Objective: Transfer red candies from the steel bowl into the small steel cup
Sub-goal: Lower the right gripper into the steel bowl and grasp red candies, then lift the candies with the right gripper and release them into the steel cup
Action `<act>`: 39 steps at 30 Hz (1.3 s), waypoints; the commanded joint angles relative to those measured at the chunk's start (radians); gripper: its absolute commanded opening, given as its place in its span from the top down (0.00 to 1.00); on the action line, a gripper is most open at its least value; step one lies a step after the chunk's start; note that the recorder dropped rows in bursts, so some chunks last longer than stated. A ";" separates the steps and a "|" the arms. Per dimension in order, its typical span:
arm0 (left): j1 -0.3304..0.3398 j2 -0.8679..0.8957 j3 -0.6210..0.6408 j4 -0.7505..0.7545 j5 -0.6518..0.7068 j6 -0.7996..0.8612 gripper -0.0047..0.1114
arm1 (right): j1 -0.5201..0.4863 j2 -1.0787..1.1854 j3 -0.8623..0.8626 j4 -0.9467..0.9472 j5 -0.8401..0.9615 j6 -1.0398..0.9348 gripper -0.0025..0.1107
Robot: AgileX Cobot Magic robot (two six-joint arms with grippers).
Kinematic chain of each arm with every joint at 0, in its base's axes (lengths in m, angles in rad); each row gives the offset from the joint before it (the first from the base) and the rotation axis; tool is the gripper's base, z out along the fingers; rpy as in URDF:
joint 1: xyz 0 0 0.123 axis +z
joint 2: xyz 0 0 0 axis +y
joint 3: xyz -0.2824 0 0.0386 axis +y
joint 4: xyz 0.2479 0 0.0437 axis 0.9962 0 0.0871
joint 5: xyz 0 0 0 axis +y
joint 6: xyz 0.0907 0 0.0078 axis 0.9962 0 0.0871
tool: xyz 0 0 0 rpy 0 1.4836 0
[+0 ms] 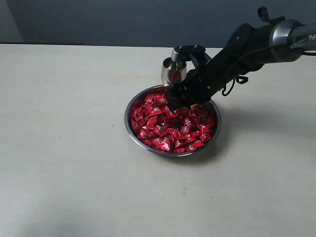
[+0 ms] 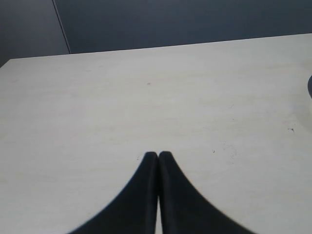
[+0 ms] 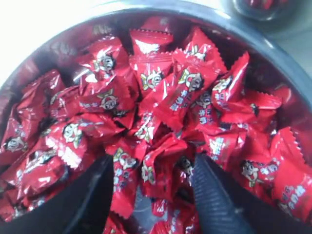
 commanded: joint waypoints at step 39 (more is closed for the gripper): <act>0.002 -0.005 -0.008 0.002 -0.013 -0.004 0.96 | -0.003 0.083 -0.385 -0.105 -0.111 0.148 0.96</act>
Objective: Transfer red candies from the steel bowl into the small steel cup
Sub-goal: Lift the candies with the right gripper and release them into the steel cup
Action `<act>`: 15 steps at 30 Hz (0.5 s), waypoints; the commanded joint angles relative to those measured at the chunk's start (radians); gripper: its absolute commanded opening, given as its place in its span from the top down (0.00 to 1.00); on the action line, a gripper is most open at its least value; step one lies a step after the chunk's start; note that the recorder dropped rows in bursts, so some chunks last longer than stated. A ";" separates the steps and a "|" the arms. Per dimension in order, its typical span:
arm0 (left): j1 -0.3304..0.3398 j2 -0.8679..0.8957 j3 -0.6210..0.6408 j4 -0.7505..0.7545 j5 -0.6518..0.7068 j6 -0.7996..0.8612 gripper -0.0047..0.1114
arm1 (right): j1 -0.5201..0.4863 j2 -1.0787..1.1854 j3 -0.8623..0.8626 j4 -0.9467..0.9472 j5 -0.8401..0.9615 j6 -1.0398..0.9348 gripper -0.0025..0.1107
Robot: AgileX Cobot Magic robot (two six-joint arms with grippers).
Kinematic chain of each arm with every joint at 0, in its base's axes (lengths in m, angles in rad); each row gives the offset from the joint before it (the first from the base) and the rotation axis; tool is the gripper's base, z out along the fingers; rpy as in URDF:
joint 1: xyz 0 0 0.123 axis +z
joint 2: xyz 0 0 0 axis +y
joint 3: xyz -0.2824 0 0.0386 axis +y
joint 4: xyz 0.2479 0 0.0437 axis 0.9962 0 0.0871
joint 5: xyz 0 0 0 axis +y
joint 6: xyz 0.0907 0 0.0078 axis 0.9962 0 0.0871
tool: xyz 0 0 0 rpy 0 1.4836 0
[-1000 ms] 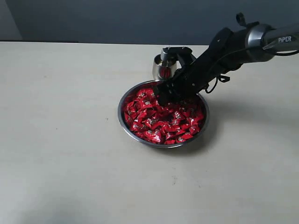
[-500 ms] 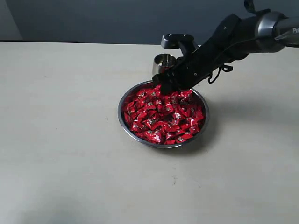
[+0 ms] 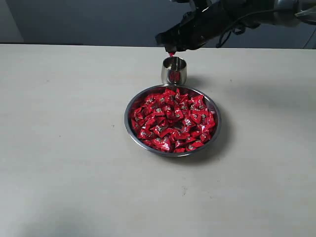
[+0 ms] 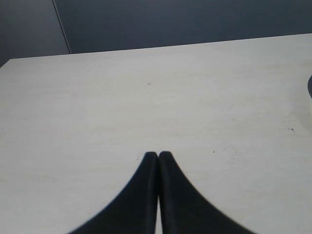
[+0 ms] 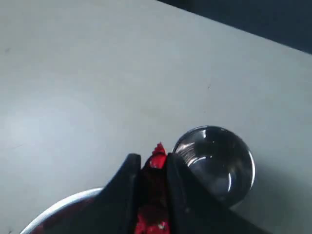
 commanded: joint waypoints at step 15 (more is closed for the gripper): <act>0.002 -0.005 -0.008 0.002 -0.013 -0.004 0.96 | -0.038 0.208 -0.202 -0.149 -0.080 0.179 0.96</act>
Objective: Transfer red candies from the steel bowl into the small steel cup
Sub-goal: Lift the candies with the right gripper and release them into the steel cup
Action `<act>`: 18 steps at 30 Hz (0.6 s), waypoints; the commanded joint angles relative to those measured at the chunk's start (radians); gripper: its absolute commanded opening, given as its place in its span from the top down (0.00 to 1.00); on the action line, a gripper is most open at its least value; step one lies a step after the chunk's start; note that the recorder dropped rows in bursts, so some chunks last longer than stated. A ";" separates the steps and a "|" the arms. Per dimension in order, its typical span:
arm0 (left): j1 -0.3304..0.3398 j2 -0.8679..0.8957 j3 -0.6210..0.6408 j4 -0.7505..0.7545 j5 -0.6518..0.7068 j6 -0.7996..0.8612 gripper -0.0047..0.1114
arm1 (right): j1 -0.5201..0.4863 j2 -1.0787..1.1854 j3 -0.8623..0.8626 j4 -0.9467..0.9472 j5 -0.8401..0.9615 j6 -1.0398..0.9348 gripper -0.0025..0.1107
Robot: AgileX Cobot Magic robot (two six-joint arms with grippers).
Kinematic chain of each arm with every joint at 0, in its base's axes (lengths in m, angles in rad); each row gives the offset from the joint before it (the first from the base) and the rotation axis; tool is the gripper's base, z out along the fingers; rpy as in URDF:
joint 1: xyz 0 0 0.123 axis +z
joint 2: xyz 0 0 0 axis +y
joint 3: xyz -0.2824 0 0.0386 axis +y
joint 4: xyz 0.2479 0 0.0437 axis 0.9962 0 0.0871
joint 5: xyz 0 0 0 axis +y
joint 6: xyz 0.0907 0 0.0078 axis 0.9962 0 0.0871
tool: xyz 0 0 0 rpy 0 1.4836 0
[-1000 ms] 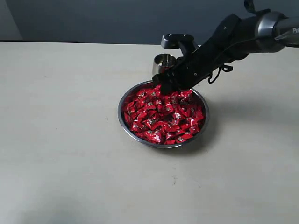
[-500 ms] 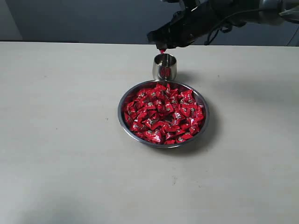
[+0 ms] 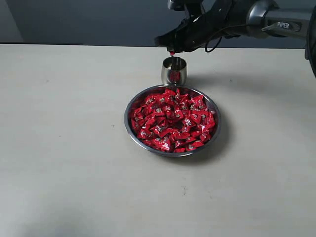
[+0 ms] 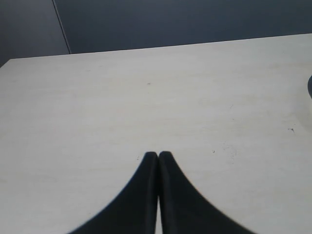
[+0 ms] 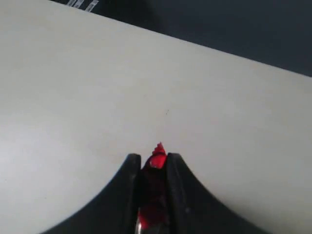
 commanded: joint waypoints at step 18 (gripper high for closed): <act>0.002 -0.005 -0.008 0.002 -0.013 -0.004 0.96 | -0.032 0.008 -0.006 -0.016 0.091 0.005 0.63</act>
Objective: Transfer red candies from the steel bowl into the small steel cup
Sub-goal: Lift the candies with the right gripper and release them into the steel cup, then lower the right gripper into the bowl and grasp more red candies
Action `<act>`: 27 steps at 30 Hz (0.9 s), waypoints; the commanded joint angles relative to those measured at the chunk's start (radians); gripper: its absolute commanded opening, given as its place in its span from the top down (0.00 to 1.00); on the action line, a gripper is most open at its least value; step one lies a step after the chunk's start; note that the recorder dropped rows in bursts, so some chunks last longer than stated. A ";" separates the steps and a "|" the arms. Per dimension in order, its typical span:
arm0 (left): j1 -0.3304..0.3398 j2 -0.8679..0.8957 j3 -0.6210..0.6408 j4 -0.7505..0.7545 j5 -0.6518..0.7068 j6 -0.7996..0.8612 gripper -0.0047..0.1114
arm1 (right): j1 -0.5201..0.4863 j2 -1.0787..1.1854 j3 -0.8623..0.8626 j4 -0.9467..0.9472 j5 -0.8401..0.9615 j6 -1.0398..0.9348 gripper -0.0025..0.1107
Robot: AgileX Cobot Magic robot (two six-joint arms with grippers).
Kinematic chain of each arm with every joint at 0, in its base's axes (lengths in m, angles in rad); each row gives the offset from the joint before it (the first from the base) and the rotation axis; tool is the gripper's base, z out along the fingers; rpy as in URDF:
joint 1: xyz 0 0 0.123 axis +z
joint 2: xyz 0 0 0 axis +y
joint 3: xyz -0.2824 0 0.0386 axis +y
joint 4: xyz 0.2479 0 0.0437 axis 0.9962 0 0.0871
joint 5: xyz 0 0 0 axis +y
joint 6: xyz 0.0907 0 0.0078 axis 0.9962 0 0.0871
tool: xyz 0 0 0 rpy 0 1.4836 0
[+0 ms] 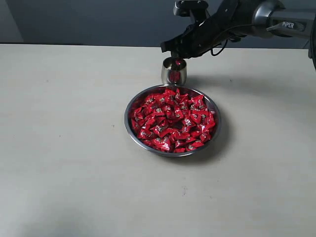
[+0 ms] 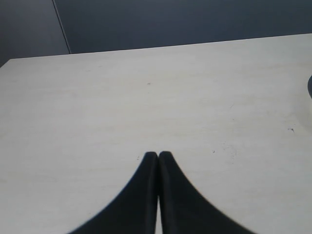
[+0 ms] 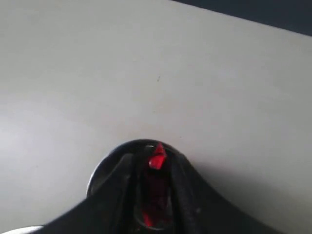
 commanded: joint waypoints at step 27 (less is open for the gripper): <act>0.002 -0.005 -0.008 0.002 -0.013 -0.004 0.96 | 0.041 -0.250 0.296 -0.035 0.395 0.012 0.63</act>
